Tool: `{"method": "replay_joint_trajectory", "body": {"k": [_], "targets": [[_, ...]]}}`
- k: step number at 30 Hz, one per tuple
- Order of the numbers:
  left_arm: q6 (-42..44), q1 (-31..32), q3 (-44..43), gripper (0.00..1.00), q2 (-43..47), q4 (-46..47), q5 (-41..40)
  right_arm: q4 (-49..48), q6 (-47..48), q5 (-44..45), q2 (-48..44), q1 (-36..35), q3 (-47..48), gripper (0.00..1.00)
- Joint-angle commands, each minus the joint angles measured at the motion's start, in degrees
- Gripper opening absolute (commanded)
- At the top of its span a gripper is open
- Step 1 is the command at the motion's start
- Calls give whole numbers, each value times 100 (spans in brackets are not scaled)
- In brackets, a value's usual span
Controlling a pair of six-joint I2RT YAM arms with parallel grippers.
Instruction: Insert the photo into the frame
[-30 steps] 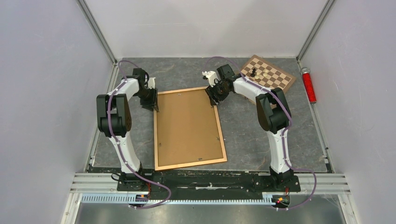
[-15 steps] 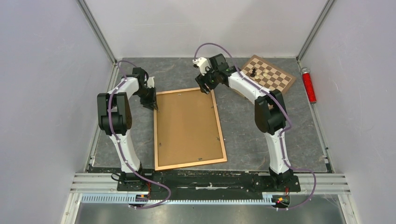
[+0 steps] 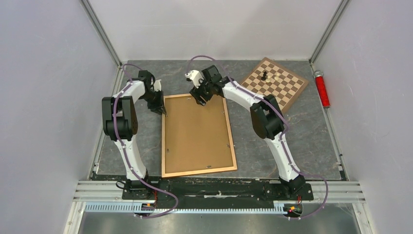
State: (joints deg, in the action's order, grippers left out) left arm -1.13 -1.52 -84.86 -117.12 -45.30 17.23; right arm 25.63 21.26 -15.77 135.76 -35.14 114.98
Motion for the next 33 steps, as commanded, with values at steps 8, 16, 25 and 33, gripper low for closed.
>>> {"method": "replay_joint_trajectory", "body": {"k": [8, 16, 25, 33], "targets": [[75, 411, -166, 2, -223, 171, 333, -567, 107, 81, 430, -125, 424, 65], [104, 452, -174, 2, -201, 153, 307, -763, 19, 303, 517, -124, 308, 59], [104, 459, -198, 2, -205, 144, 325, -1042, -215, 628, 579, -124, 287, 50], [104, 460, -211, 2, -223, 147, 350, -1385, -510, 862, 694, -114, 179, 42]]}}
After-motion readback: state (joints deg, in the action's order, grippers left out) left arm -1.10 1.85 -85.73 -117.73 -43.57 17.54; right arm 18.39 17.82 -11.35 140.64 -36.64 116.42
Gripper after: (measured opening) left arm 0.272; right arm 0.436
